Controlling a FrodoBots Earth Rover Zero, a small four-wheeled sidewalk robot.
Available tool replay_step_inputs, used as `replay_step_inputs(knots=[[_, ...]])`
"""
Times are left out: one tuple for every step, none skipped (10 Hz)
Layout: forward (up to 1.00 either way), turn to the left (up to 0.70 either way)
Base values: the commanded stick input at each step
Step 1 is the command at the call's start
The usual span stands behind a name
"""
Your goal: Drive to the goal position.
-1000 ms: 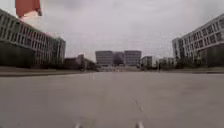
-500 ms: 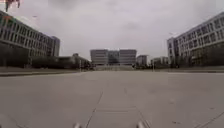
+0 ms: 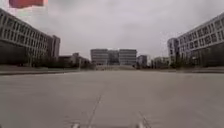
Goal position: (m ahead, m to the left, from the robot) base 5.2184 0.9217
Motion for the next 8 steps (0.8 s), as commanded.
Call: replay_step_inputs(knots=[[0.85, 0.00], [0.85, 0.00], [0.85, 0.00], [0.85, 0.00], [0.85, 0.00], [0.85, 0.00], [0.85, 0.00], [0.85, 0.00]])
